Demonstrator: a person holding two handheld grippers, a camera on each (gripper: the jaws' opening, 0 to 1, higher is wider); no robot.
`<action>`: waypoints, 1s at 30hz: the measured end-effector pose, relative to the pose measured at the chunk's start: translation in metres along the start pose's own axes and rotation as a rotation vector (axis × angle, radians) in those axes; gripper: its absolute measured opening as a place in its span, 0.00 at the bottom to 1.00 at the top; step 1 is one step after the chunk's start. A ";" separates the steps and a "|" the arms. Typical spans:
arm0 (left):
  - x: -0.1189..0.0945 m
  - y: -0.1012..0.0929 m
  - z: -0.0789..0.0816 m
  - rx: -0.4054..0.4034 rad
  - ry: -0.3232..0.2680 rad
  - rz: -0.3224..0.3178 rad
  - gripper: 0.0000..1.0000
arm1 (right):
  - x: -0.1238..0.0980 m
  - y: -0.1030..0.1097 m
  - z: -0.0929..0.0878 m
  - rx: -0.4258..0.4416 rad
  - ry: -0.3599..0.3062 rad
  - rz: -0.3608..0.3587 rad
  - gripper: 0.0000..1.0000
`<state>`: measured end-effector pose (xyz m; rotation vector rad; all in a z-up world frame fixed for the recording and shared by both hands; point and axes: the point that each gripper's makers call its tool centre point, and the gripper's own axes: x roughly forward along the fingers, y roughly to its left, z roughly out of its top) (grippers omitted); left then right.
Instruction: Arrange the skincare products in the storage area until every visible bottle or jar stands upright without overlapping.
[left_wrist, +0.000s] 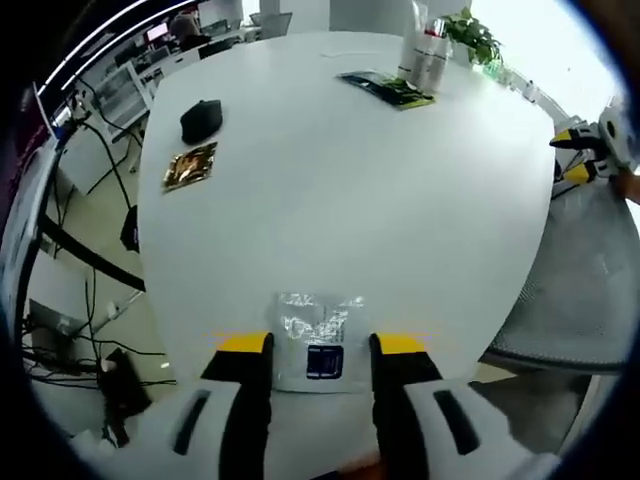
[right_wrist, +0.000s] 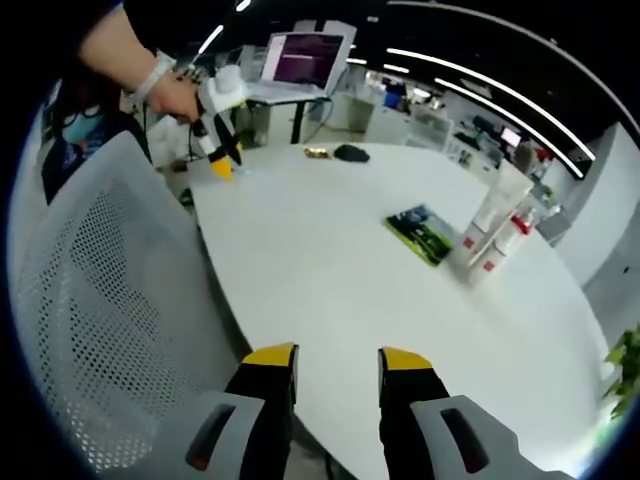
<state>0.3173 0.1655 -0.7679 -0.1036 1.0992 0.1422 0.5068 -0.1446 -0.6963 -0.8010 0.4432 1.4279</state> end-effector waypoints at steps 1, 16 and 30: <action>0.000 0.000 0.000 0.000 0.003 0.002 0.33 | 0.000 0.001 0.000 0.000 0.001 0.004 0.33; -0.036 -0.038 0.054 -0.076 -0.214 -0.024 0.29 | 0.004 0.009 -0.004 -0.018 0.025 0.040 0.33; -0.060 -0.144 0.109 -0.018 -0.415 -0.119 0.29 | 0.004 0.006 -0.005 -0.005 0.023 0.035 0.34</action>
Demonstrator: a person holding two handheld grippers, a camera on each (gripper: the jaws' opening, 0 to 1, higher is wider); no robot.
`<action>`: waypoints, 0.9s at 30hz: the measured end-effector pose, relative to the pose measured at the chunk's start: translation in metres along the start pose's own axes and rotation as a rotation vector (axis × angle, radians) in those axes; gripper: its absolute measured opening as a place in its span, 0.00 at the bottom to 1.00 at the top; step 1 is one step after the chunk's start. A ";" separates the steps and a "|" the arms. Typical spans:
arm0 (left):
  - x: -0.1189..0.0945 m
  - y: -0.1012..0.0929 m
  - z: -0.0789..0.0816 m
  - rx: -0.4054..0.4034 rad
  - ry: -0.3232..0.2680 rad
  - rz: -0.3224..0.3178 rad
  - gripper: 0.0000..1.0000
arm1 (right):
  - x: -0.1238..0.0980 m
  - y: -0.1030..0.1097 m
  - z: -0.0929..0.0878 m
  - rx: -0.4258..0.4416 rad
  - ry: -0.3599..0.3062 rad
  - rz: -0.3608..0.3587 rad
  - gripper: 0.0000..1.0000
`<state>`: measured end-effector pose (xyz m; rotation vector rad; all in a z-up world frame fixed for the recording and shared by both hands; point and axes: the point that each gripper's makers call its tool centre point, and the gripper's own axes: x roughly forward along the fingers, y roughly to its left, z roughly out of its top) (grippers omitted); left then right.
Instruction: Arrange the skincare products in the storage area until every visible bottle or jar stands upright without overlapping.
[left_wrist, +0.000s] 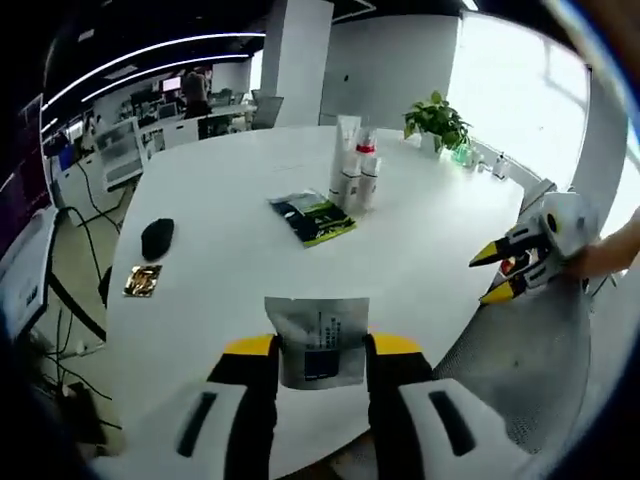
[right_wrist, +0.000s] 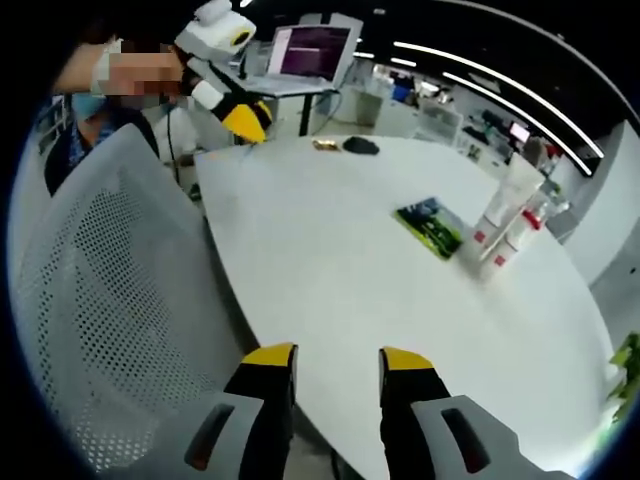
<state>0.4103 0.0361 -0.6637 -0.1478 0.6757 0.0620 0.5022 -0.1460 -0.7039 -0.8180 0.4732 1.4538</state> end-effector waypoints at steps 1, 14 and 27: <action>0.000 -0.005 0.000 0.008 -0.001 -0.008 0.29 | 0.000 0.000 0.000 -0.001 0.000 -0.001 0.34; 0.026 -0.074 -0.002 0.192 -0.002 -0.009 0.30 | 0.000 0.000 0.001 0.052 -0.007 0.024 0.34; 0.028 -0.059 0.009 0.303 -0.060 0.158 0.30 | 0.001 -0.006 -0.012 0.287 0.067 0.081 0.37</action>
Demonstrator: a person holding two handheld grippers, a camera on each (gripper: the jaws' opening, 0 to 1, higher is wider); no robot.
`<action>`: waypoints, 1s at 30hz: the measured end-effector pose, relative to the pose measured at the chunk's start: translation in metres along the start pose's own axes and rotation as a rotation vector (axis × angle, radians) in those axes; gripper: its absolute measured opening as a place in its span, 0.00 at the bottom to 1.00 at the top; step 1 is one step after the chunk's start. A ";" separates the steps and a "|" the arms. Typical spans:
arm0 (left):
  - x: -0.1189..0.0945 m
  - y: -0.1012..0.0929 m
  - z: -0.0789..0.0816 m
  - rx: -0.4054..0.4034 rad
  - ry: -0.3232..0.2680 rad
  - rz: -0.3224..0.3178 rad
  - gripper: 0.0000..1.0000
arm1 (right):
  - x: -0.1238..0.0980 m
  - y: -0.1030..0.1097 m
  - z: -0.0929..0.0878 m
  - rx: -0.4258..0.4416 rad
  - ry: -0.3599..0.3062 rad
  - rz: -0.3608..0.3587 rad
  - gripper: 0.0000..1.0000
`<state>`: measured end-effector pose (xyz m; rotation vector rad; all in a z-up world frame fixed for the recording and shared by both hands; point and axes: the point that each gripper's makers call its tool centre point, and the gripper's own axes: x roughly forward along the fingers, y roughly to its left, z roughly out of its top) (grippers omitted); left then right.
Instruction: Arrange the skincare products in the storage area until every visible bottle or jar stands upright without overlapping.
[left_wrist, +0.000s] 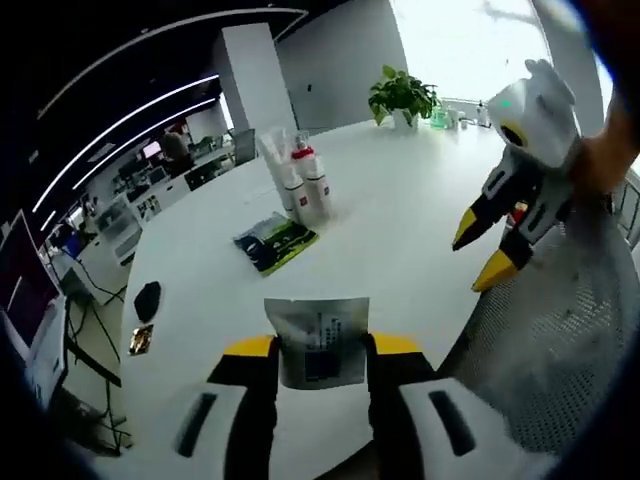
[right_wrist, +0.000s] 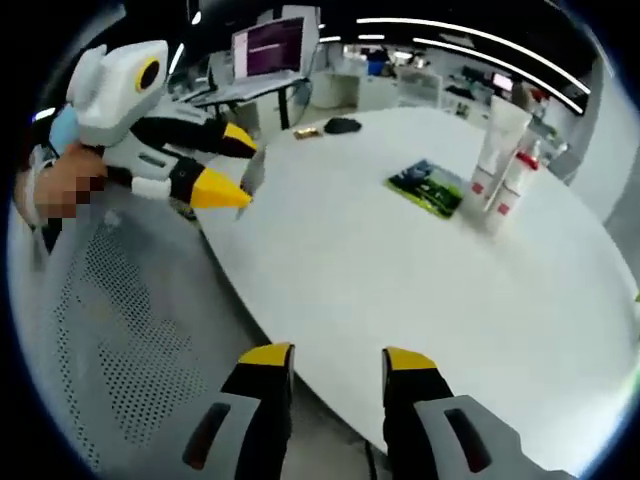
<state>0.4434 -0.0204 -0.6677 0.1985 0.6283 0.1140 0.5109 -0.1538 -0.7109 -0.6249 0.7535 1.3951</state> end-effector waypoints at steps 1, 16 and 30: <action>0.001 0.000 -0.001 0.003 0.003 0.005 0.30 | -0.001 0.000 0.003 0.033 -0.005 0.006 0.37; 0.005 -0.001 -0.010 0.070 0.044 0.015 0.30 | -0.001 0.021 0.057 0.148 -0.055 0.183 0.45; 0.008 -0.018 -0.005 0.176 0.023 -0.043 0.30 | 0.002 0.053 0.115 0.223 -0.211 0.313 0.39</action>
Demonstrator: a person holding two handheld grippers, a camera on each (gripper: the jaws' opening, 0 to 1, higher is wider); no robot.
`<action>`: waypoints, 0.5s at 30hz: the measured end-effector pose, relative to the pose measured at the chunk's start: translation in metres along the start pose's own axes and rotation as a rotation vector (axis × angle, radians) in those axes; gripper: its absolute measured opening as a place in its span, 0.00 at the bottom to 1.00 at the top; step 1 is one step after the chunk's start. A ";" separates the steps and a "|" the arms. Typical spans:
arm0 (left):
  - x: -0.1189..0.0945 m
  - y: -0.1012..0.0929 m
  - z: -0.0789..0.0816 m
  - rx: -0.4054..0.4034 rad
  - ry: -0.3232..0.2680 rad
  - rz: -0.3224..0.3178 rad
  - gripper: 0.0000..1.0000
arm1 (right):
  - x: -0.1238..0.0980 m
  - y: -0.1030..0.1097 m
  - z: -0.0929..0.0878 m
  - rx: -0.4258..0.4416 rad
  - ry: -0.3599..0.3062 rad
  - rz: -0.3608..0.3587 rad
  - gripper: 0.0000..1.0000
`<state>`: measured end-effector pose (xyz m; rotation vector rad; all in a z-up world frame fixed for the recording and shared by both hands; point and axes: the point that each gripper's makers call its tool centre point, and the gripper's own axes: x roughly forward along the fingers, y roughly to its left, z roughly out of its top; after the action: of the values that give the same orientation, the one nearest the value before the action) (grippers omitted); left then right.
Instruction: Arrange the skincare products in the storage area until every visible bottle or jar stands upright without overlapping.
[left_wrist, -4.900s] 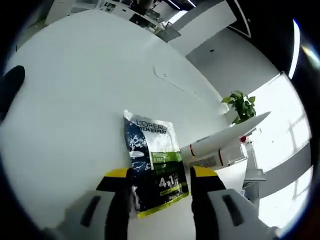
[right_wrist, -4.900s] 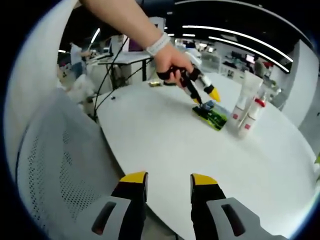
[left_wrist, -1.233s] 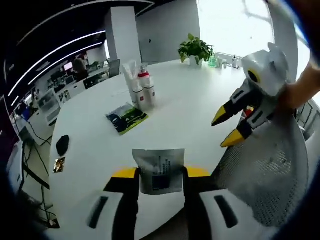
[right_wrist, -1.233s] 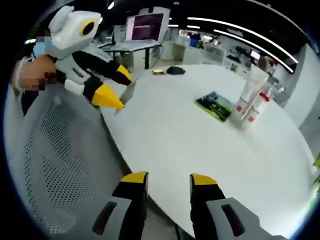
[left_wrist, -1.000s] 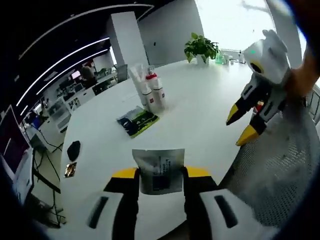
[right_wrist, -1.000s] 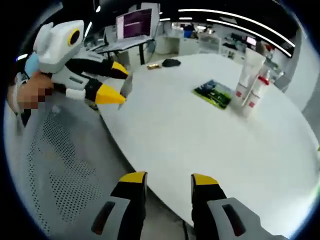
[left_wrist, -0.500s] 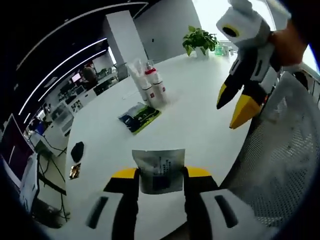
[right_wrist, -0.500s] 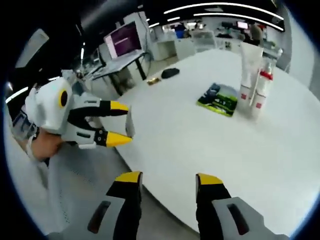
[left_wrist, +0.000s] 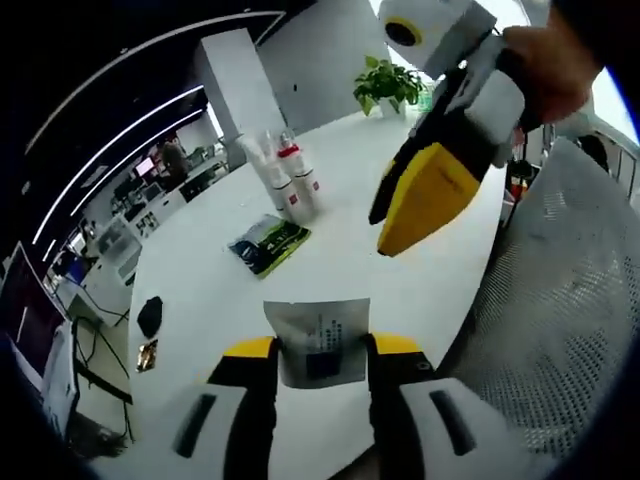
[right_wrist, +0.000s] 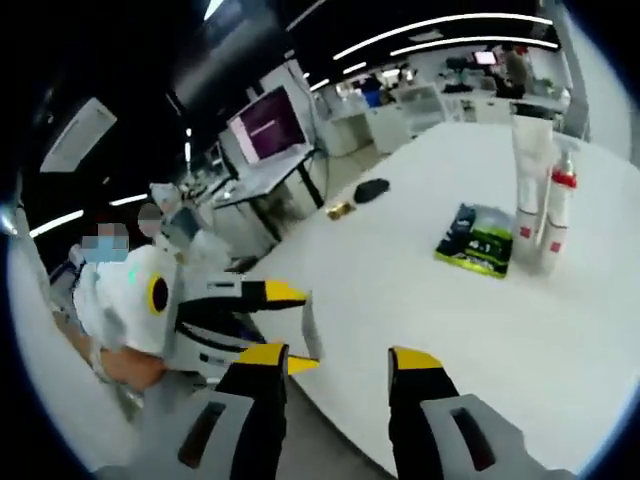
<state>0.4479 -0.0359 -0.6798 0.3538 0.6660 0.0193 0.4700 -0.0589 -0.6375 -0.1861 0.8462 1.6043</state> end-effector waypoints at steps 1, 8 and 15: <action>0.000 -0.001 0.002 0.016 -0.004 -0.003 0.30 | 0.005 0.003 0.000 -0.021 0.005 0.003 0.37; -0.001 -0.015 0.011 0.105 -0.027 -0.042 0.30 | 0.024 -0.006 -0.030 -0.099 0.141 -0.068 0.31; -0.006 -0.030 0.025 0.182 -0.091 -0.093 0.30 | 0.030 0.003 -0.042 -0.050 0.161 -0.021 0.12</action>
<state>0.4559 -0.0725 -0.6676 0.4954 0.5945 -0.1465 0.4461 -0.0609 -0.6833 -0.3628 0.9253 1.6068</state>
